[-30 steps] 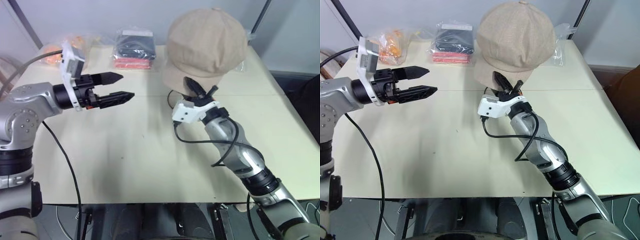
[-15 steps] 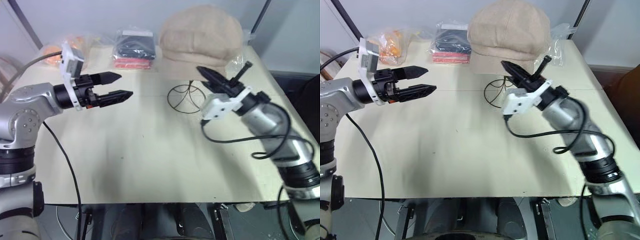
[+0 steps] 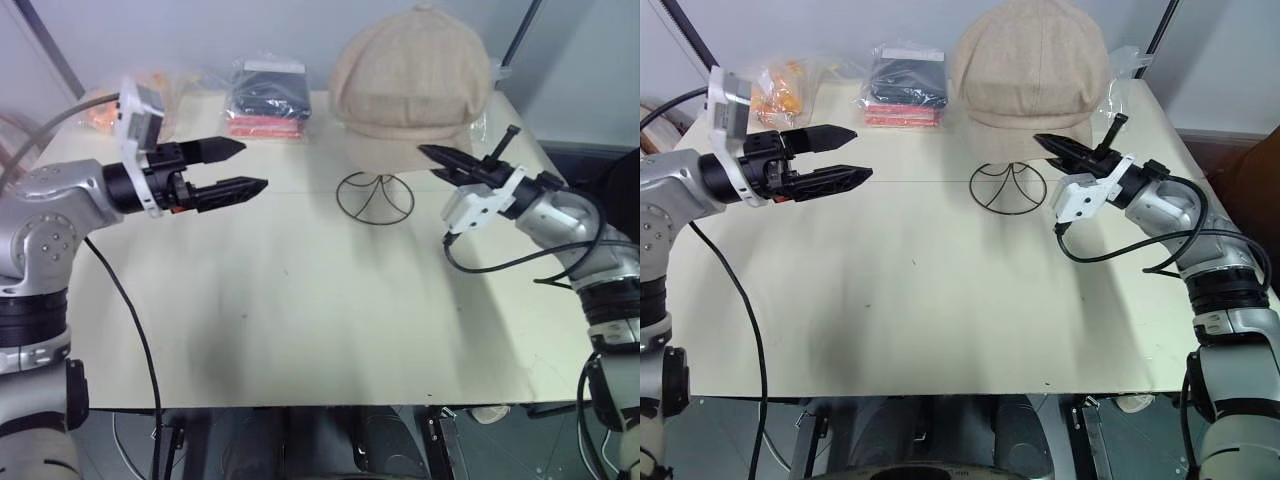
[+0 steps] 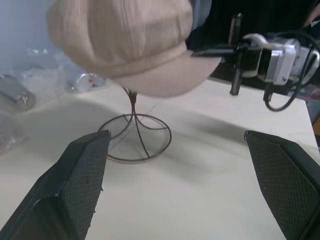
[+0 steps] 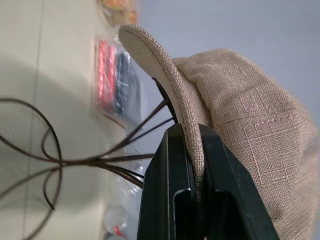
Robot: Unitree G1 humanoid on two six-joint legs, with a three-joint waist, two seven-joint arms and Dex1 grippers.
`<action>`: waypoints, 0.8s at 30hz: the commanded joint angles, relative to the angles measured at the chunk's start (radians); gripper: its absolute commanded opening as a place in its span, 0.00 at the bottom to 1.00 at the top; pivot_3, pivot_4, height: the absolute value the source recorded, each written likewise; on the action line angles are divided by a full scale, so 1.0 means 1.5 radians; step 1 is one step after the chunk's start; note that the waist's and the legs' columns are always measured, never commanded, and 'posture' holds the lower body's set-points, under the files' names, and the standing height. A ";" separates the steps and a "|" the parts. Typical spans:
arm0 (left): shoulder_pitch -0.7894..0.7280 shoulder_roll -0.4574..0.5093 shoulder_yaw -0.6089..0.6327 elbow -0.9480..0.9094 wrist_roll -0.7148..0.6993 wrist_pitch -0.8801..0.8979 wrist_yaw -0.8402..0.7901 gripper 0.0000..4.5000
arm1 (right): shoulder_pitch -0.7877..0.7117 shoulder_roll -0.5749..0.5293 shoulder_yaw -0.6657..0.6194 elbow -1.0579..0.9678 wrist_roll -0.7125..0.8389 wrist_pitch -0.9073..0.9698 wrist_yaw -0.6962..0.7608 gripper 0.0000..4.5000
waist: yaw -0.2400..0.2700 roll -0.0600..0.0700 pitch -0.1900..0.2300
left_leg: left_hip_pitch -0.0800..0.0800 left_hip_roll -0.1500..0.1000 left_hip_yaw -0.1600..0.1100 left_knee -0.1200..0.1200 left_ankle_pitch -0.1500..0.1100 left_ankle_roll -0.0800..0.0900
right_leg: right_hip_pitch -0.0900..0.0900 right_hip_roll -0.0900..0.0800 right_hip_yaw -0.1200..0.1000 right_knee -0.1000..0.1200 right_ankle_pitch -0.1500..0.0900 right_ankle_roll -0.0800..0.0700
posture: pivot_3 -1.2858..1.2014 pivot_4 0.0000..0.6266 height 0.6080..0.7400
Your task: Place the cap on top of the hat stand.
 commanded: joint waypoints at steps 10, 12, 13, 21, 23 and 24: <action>-0.045 -0.001 -0.001 0.012 0.006 -0.014 -0.031 1.00 | 0.183 -0.098 -0.109 -0.223 0.134 0.166 0.124 0.98 | 0.005 0.000 0.000 | 0.000 0.000 0.000 0.000 0.000 0.000 | 0.000 0.000 0.000 0.000 0.000 0.000 | 0.52 0.24 1.00; -0.055 -0.001 -0.005 0.025 0.013 -0.019 -0.040 1.00 | 0.236 -0.130 -0.150 -0.294 0.226 0.255 0.186 0.98 | 0.005 0.000 0.000 | 0.000 0.000 0.000 0.000 0.000 0.000 | 0.000 0.000 0.000 0.000 0.000 0.000 | 0.52 0.24 1.00; -0.059 -0.001 -0.008 0.031 0.017 -0.022 -0.045 1.00 | 0.262 -0.146 -0.172 -0.332 0.285 0.314 0.221 0.98 | 0.005 0.000 0.000 | 0.000 0.000 0.000 0.000 0.000 0.000 | 0.001 0.000 0.000 0.000 0.000 0.000 | 0.52 0.24 1.00; -0.090 -0.001 -0.023 0.071 0.043 -0.053 -0.090 1.00 | 0.259 -0.263 -0.361 -0.400 0.788 0.882 0.451 0.98 | 0.003 0.000 0.000 | 0.002 0.001 0.000 0.000 0.000 0.000 | 0.002 0.000 0.000 0.000 0.000 0.000 | 0.52 0.24 1.00; -0.096 0.000 -0.024 0.078 0.049 -0.057 -0.100 1.00 | 0.238 -0.289 -0.369 -0.373 0.836 0.978 0.491 0.98 | 0.004 0.000 0.000 | 0.002 0.001 0.000 0.000 0.000 0.001 | 0.002 0.000 0.000 -0.001 0.000 0.000 | 0.52 0.24 1.00; -0.098 0.000 -0.023 0.080 0.051 -0.058 -0.103 1.00 | 0.233 -0.301 -0.371 -0.361 0.852 1.016 0.512 0.98 | 0.004 0.000 0.000 | 0.002 0.001 0.000 0.000 0.000 0.001 | 0.002 0.000 0.000 -0.001 0.000 0.000 | 0.52 0.24 1.00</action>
